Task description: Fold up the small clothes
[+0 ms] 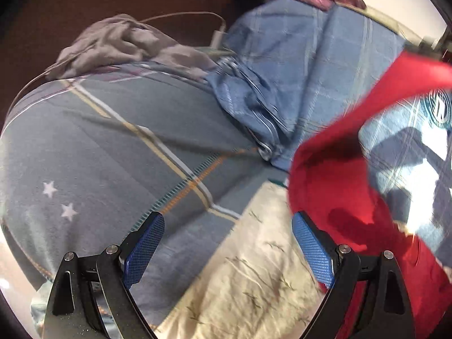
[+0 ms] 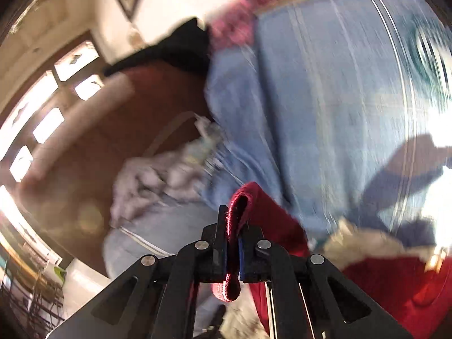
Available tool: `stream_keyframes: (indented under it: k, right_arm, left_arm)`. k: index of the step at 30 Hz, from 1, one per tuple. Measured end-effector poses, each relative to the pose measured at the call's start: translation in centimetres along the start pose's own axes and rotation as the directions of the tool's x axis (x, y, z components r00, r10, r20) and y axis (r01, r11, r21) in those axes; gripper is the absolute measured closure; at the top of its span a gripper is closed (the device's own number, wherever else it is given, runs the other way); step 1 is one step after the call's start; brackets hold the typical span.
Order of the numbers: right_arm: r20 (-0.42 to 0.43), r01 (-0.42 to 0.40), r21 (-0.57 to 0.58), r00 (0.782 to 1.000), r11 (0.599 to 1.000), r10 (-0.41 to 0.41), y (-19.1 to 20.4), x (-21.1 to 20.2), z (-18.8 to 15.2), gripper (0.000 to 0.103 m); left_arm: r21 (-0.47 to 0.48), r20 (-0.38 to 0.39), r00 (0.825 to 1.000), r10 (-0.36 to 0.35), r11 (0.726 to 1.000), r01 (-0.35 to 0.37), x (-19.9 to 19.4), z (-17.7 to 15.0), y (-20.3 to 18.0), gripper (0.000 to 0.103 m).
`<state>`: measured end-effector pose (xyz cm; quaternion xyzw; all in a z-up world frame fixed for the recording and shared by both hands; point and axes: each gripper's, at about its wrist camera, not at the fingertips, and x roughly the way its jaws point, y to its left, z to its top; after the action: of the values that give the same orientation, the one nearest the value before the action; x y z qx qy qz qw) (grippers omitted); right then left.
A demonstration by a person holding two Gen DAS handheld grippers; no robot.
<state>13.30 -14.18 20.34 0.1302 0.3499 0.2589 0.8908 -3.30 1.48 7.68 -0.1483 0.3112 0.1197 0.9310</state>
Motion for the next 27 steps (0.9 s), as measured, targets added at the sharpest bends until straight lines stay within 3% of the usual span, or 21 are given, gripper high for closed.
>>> stream_keyframes:
  k: [6,9,12,13,16,19,20,21,23,26,27]
  right_arm:
    - [0.067,-0.052,-0.057,0.996,0.997,0.056,1.2,-7.0,1.2,0.099]
    - [0.052,0.032,-0.096,0.998,0.995,-0.027,-0.3,-10.6,-0.2,0.099]
    - [-0.002,0.162,-0.100,0.987,0.982,-0.163,-4.1,-13.8,-2.7,0.099]
    - [-0.037,0.232,-0.086,0.971,0.969,-0.236,-6.4,-14.9,-4.2,0.099]
    - [-0.103,0.339,0.016,0.936,0.940,-0.336,-12.2,-17.2,-7.6,0.099]
    - [-0.168,0.454,0.095,0.884,0.886,-0.435,-17.7,-19.3,-11.9,0.099]
    - [-0.197,0.491,0.106,0.863,0.865,-0.465,-19.3,-19.5,-13.3,0.099]
    - [-0.237,0.545,0.106,0.826,0.832,-0.511,-21.1,-19.6,-15.0,0.099]
    - [-0.293,0.570,0.151,0.806,0.807,-0.514,-23.7,-19.6,-17.2,0.098]
    - [-0.376,0.636,0.187,0.751,0.749,-0.543,-26.9,-19.0,-19.4,0.089]
    - [-0.388,0.647,0.217,0.744,0.731,-0.543,-27.4,-19.2,-19.5,0.082]
  left_arm:
    - [-0.007,0.012,1.000,-0.011,1.000,0.011,-0.3,-0.3,-0.1,0.011]
    - [0.009,0.023,1.000,-0.003,1.000,0.002,-0.6,-0.4,-0.2,0.011]
    - [0.003,0.007,1.000,-0.011,1.000,0.011,-0.7,-0.5,-0.2,0.011]
    - [0.003,0.002,1.000,-0.013,1.000,0.013,-0.6,-0.5,-0.3,0.011]
    - [0.028,-0.005,1.000,-0.017,0.999,0.017,-0.5,-0.7,-1.2,0.011]
    - [0.077,-0.005,1.000,-0.019,0.997,0.019,-0.5,-1.1,-2.4,0.011]
    - [0.091,-0.008,1.000,-0.023,0.996,0.023,-0.5,-1.3,-2.8,0.011]
    - [0.105,-0.015,0.999,-0.030,0.994,0.032,-0.4,-1.6,-3.2,0.011]
    - [0.132,-0.026,0.999,-0.044,0.990,0.047,-0.4,-2.0,-4.0,0.011]
    - [0.184,-0.037,0.998,-0.056,0.981,0.062,-0.4,-2.5,-5.2,0.011]
    - [0.204,-0.043,0.998,-0.055,0.977,0.063,-0.4,-2.8,-5.5,0.011]
